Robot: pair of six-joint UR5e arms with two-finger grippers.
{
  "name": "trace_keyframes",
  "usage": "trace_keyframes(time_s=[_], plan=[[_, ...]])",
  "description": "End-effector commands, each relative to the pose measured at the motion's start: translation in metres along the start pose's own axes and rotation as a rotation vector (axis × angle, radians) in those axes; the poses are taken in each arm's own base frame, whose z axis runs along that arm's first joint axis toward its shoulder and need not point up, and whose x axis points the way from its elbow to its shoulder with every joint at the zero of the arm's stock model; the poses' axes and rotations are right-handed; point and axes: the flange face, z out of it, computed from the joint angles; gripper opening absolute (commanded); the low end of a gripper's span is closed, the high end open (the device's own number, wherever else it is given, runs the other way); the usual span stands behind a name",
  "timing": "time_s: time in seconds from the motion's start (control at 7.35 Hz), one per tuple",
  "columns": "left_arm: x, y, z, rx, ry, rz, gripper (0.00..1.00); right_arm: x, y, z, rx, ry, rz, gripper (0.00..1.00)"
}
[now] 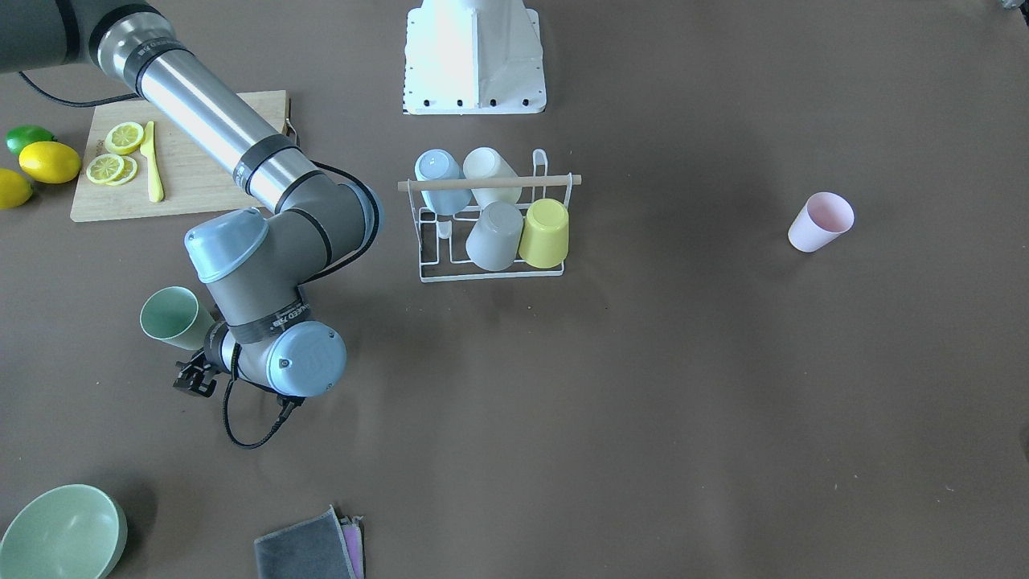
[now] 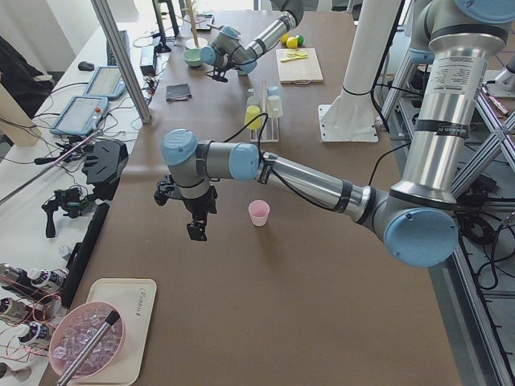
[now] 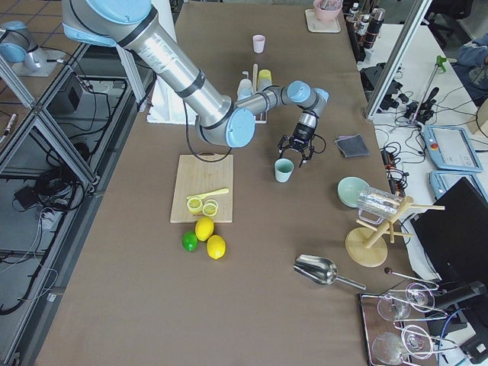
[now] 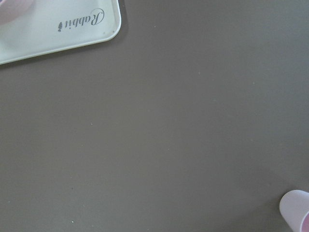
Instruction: Place cup on cup holder
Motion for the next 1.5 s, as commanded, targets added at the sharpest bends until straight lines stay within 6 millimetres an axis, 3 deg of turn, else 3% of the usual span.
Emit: trace_keyframes(time_s=[0.0, 0.14, 0.41, 0.54, 0.82, 0.95, 1.09, 1.22, 1.36], plan=[[0.018, -0.032, -0.008, -0.042, 0.005, 0.052, 0.99, -0.005, -0.003, 0.019, -0.049, 0.043, -0.024, 1.00], [0.022, -0.037, -0.006, -0.064, 0.008, 0.044, 0.99, -0.012, -0.008, 0.023, -0.062, 0.052, -0.037, 1.00], [0.074, -0.057, 0.020, -0.123, -0.039, 0.139, 0.99, -0.018, -0.013, 0.025, -0.084, 0.085, -0.061, 1.00], [0.079, -0.067, 0.010, -0.118, -0.091, 0.157, 0.99, -0.018, -0.013, 0.026, -0.099, 0.103, -0.091, 1.00], [0.087, -0.064, 0.005, -0.128, -0.088, 0.152, 0.99, -0.028, -0.019, 0.031, -0.133, 0.133, -0.125, 1.00], [0.104, -0.069, 0.026, -0.163, -0.085, 0.181, 0.99, -0.030, -0.018, 0.037, -0.147, 0.148, -0.132, 1.00], [0.145, -0.075, 0.063, -0.230, -0.082, 0.240, 0.99, -0.032, -0.014, 0.045, -0.144, 0.151, -0.136, 1.00], [0.161, -0.086, 0.075, -0.277, -0.080, 0.239, 0.99, -0.032, -0.010, 0.052, -0.147, 0.150, -0.157, 1.00], [0.161, -0.106, 0.083, -0.312, -0.077, 0.207, 0.99, -0.032, -0.009, 0.052, -0.148, 0.156, -0.159, 1.00]])
